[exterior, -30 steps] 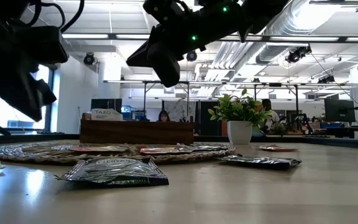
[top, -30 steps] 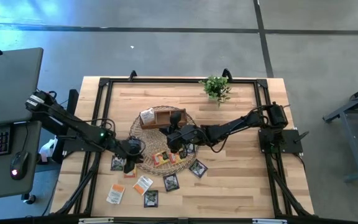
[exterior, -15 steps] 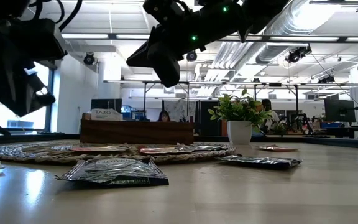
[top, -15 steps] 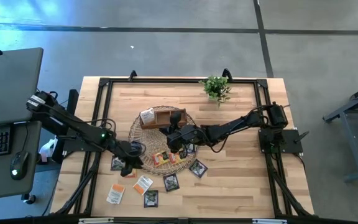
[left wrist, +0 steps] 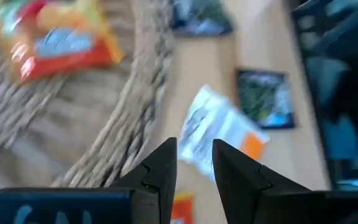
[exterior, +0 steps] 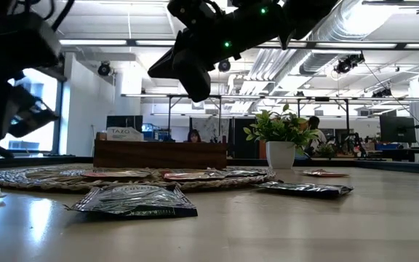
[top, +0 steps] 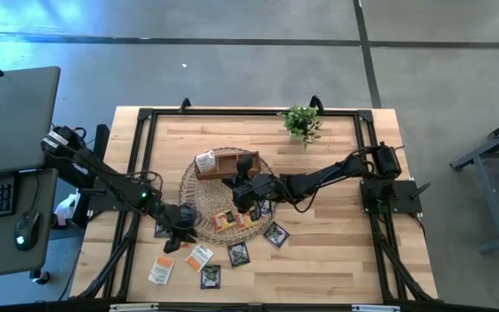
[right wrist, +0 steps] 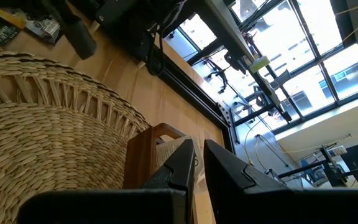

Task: Pick & Place Tea
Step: Put the white tea packet into the left compartment of the wooden organizer

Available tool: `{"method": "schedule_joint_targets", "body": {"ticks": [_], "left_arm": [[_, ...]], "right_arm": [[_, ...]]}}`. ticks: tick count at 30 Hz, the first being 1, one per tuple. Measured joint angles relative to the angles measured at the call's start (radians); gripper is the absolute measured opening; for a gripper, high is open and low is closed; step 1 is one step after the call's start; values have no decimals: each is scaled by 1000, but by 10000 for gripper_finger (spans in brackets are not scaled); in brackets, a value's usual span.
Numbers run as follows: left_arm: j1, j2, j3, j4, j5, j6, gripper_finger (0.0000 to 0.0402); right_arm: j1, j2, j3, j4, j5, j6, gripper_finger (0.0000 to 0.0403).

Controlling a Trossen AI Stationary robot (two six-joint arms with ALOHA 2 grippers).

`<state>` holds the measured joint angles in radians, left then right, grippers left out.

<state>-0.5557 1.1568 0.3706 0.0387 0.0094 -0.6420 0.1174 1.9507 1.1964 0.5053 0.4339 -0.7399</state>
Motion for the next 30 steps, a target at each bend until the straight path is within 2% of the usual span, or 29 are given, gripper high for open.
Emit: {"method": "schedule_joint_targets", "body": {"ticks": [2, 9, 19, 23, 30], "left_arm": [[-28, -2, 0, -49, -63, -47, 102], [-85, -7, 11, -36, -127, -62, 102], [-112, -5, 43, -32, -135, -59, 102], [-113, 40, 43, -19, -135, -61, 102], [-112, 188, 43, 83, -133, -36, 102]], "right_arm": [[0, 0, 0, 0, 0, 0, 32], [0, 0, 0, 0, 0, 0, 32], [0, 0, 0, 0, 0, 0, 32], [0, 0, 0, 0, 0, 0, 32], [0, 0, 0, 0, 0, 0, 32]]}}
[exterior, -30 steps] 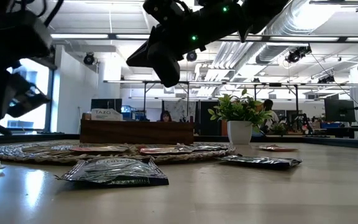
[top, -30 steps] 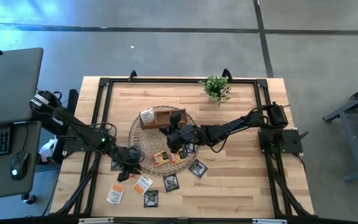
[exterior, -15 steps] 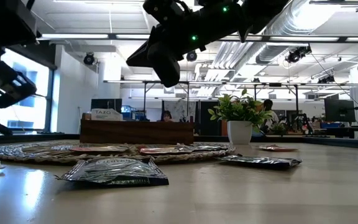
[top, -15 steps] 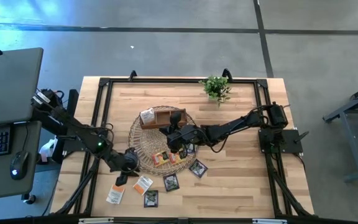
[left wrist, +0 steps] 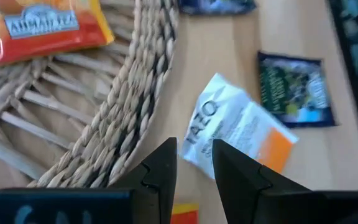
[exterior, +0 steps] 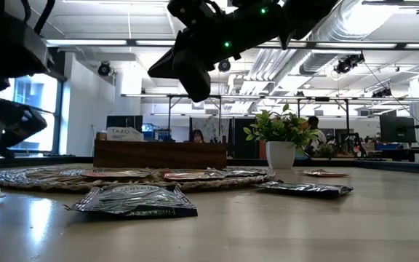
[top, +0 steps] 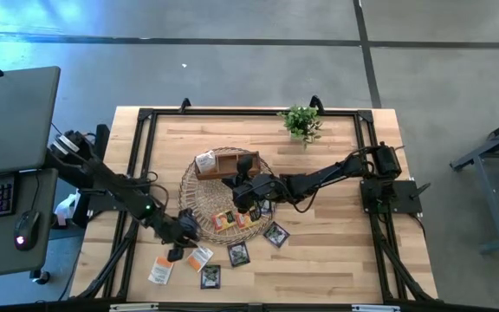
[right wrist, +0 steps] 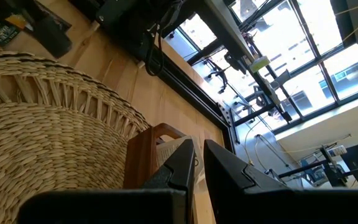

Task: Pick & Place Tea
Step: Put the white tea packet into the left compartment of the wooden organizer

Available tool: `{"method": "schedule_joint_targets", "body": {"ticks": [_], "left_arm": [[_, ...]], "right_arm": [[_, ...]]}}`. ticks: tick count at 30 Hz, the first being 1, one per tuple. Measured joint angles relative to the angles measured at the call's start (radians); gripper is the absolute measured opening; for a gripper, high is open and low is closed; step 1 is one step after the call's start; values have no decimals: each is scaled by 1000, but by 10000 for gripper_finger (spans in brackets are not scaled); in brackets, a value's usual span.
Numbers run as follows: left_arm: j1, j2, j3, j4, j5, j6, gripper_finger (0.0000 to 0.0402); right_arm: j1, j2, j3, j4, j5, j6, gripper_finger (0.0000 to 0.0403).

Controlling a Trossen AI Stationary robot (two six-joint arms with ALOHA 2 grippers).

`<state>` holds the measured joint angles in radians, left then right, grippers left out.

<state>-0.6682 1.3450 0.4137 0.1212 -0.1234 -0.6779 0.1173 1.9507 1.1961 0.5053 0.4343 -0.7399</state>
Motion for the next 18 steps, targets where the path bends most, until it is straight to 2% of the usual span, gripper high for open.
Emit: {"method": "schedule_joint_targets", "body": {"ticks": [5, 9, 18], "left_arm": [[0, 19, 0, 18, -2, 0, 102], [0, 20, 0, 18, -45, 31, 102], [0, 60, 0, 50, -15, -1, 101]], "right_arm": [[0, 0, 0, 0, 0, 0, 32], [0, 0, 0, 0, 0, 0, 32], [0, 0, 0, 0, 0, 0, 32]]}}
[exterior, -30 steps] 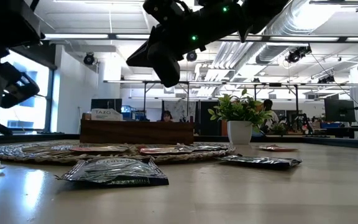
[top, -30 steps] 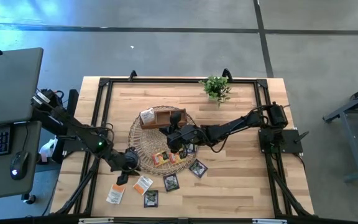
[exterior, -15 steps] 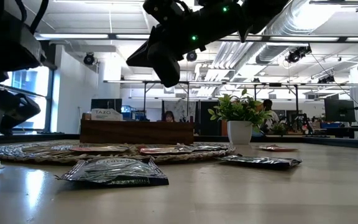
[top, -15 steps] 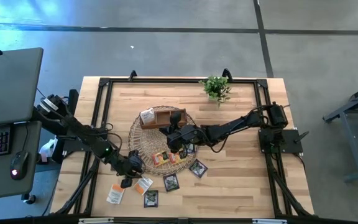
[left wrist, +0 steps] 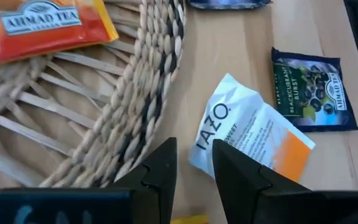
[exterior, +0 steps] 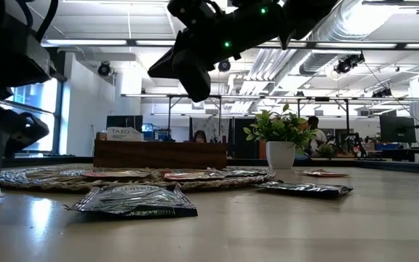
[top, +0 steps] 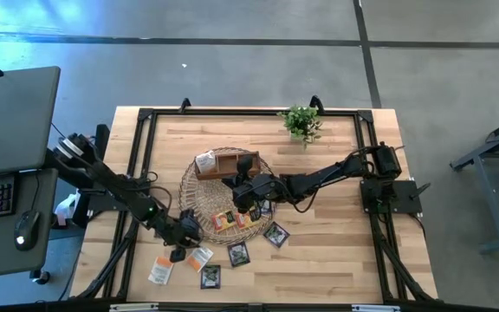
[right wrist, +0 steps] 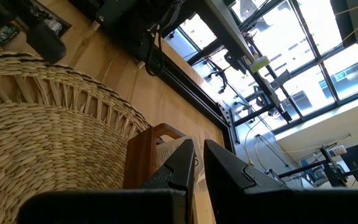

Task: Pick & Place Tea
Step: Put the white tea packet into the left compartment of the wooden organizer

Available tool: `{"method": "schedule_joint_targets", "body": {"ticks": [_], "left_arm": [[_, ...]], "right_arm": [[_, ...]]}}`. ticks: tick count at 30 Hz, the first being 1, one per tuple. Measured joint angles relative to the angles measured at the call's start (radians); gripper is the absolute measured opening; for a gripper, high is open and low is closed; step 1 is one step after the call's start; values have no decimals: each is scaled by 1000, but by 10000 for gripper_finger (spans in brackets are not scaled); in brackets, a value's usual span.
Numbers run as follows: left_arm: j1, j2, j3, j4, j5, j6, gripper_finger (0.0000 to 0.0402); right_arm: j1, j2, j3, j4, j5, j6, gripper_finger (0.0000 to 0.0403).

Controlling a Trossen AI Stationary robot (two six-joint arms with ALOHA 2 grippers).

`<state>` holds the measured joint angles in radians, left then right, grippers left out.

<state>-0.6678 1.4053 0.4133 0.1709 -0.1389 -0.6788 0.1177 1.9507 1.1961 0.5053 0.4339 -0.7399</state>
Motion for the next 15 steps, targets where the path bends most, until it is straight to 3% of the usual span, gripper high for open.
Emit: {"method": "schedule_joint_targets", "body": {"ticks": [11, 15], "left_arm": [[-1, 50, 2, 32, -10, -7, 101], [0, 51, 2, 27, -16, -7, 75]], "right_arm": [[0, 0, 0, 0, 0, 0, 32], [0, 0, 0, 0, 0, 0, 32]]}}
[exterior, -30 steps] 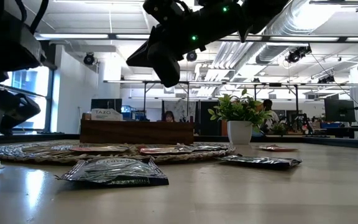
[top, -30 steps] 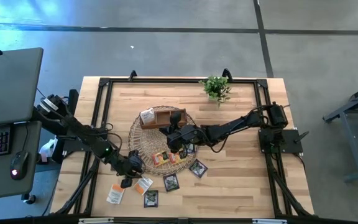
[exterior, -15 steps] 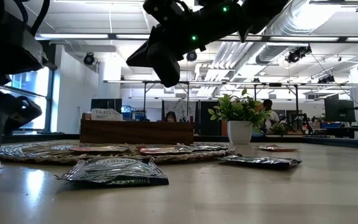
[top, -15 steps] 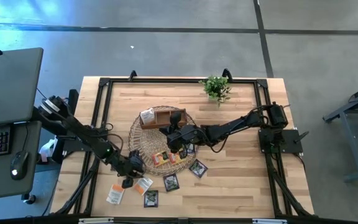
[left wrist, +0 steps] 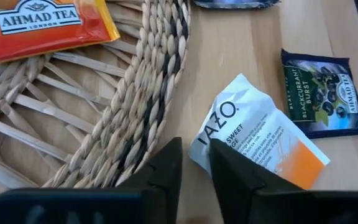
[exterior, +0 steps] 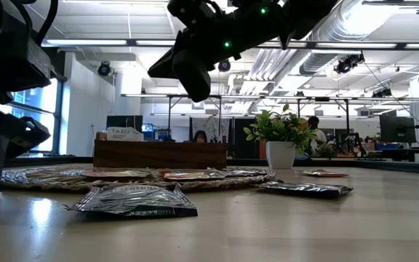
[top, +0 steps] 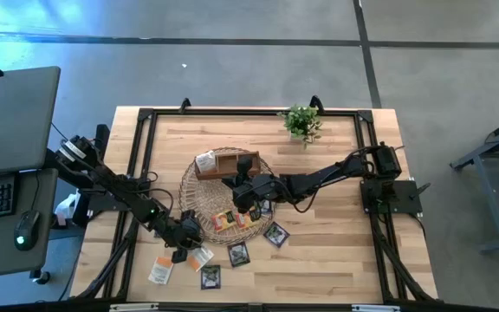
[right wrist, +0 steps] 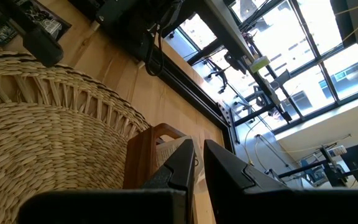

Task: Pick & Place Tea
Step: Put the white tea packet into the left compartment of the wooden organizer

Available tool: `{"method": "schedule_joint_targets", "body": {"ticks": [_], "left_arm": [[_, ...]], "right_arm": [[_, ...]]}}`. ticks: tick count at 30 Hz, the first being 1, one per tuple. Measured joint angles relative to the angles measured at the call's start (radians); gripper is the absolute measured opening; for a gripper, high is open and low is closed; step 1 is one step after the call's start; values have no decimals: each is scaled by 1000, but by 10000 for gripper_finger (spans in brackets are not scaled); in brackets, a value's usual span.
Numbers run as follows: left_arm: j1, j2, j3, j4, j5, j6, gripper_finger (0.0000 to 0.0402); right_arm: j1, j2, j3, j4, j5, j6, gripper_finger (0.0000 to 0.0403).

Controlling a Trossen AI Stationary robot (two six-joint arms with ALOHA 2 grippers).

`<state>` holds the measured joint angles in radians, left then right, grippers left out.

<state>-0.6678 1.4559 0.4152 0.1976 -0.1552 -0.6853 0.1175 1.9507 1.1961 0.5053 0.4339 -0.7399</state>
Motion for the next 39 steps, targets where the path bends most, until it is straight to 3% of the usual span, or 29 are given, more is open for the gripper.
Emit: {"method": "schedule_joint_targets", "body": {"ticks": [6, 19, 27, 33, 39], "left_arm": [[0, 1, 0, -14, -19, -1, 6], [0, -43, 37, -65, -106, -49, 1], [0, -173, 191, -464, -303, -46, 0], [16, -274, 319, -814, -616, -53, 0], [156, -305, 335, -907, -829, -105, 0]], "right_arm": [[0, 0, 0, 0, 0, 0, 32], [0, 0, 0, 0, 0, 0, 32], [-6, 0, 0, 53, -84, 23, 32], [7, 0, 0, 105, -196, 536, 32], [7, 0, 0, 101, -293, 663, 32]]}}
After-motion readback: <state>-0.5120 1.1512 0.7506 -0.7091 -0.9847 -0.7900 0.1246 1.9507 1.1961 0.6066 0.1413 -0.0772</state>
